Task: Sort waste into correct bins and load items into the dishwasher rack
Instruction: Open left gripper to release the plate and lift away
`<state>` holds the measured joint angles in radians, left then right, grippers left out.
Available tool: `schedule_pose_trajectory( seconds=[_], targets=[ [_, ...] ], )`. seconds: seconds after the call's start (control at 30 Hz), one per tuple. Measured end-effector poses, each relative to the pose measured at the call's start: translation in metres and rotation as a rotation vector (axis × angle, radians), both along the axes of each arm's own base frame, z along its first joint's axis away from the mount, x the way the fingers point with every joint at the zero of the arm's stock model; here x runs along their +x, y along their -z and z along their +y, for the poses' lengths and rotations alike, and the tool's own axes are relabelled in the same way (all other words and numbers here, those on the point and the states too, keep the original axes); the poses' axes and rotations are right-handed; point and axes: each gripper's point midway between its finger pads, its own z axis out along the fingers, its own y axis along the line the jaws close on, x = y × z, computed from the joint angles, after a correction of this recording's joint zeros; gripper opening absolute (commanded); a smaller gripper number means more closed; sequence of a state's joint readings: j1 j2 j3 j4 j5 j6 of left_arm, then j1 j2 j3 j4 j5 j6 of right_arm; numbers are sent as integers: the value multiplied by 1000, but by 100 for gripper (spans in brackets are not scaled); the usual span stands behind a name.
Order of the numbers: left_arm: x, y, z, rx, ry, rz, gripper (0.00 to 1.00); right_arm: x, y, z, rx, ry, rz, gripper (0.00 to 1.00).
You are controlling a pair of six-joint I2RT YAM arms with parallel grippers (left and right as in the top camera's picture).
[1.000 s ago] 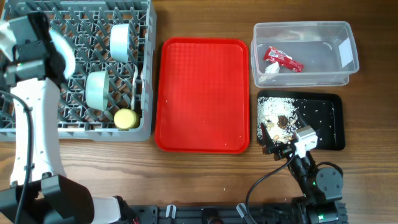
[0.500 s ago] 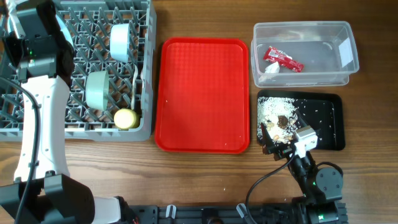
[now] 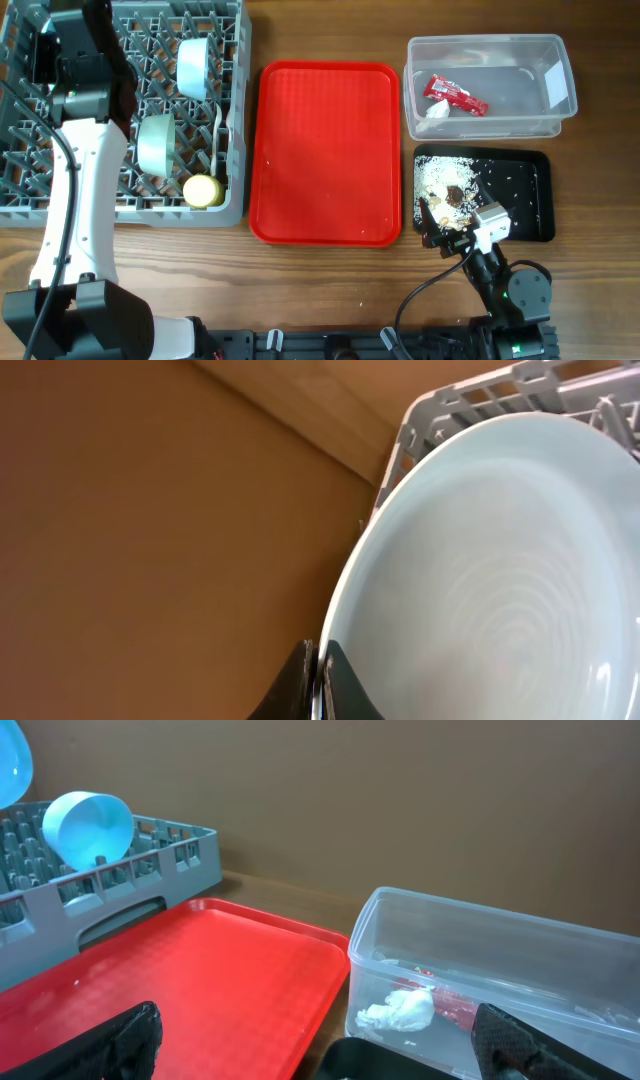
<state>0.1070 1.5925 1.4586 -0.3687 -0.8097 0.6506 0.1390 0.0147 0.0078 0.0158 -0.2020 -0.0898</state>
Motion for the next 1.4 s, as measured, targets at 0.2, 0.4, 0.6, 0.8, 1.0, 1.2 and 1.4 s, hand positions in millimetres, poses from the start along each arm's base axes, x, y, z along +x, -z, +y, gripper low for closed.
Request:
schedule_pose_trajectory(
  seconds=[0.2, 0.4, 0.6, 0.8, 1.0, 1.2, 1.4],
  targets=[
    [4, 21, -6, 17, 78, 99, 4, 0, 0, 0, 0, 0, 0, 100],
    [4, 46, -12, -4, 129, 162, 4, 0, 0, 0, 0, 0, 0, 100],
    [0, 77, -16, -24, 147, 215, 4, 0, 0, 0, 0, 0, 0, 100],
    [-1, 82, -15, -24, 144, 226, 4, 0, 0, 0, 0, 0, 0, 100],
    [-1, 82, -19, -23, 151, 231, 100, 0, 0, 0, 0, 0, 0, 100],
    [0, 81, -25, -45, 134, 189, 100, 0, 0, 0, 0, 0, 0, 100],
    [-11, 57, -26, -120, 75, 30, 100, 0, 0, 0, 0, 0, 0, 100]
  ],
)
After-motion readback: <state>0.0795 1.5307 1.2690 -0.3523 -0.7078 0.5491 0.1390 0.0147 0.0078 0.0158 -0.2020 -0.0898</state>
